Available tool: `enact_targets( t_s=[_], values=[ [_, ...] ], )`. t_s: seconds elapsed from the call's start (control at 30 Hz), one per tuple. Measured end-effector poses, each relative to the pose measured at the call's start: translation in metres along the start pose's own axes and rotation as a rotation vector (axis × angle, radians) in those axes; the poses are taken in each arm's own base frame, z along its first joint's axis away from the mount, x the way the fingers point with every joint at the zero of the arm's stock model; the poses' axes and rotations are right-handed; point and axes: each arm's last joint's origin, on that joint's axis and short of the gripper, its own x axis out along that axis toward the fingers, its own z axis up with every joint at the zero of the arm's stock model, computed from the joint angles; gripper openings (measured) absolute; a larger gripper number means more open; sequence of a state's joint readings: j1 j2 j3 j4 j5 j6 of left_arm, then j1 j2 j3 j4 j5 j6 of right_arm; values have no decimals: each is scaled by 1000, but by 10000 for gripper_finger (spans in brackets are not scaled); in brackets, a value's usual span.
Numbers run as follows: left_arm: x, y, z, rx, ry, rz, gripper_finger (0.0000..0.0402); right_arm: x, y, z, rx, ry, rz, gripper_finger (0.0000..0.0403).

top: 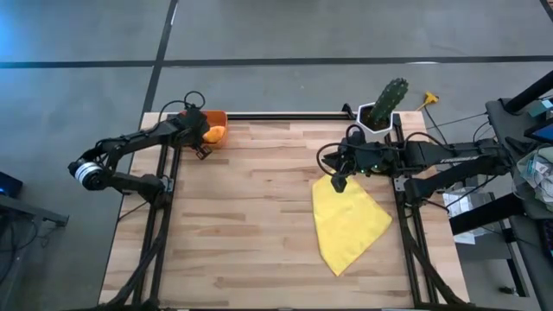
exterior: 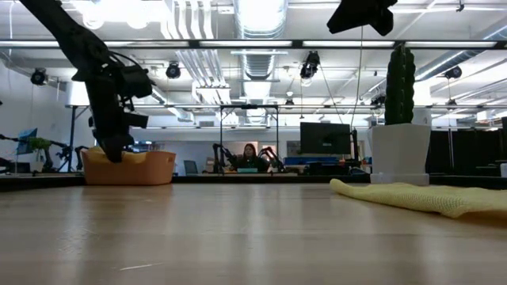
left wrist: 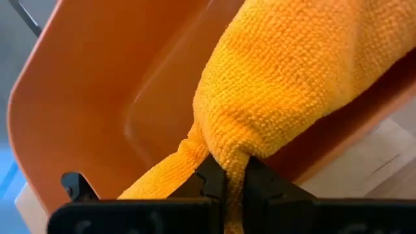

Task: Roll microfiber towels into tight, uniform cylinder then place into a basket
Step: Put the rolled orange towel into the orange bin

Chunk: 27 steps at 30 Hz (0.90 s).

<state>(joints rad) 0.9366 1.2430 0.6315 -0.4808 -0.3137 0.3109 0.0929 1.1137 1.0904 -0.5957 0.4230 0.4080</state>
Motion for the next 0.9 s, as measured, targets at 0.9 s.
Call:
enact_targets(
  t_s=[0.9],
  values=[
    [-8,9,-3,9,-26,-71,36,0,0,0,-2,4,0,59]
  ],
)
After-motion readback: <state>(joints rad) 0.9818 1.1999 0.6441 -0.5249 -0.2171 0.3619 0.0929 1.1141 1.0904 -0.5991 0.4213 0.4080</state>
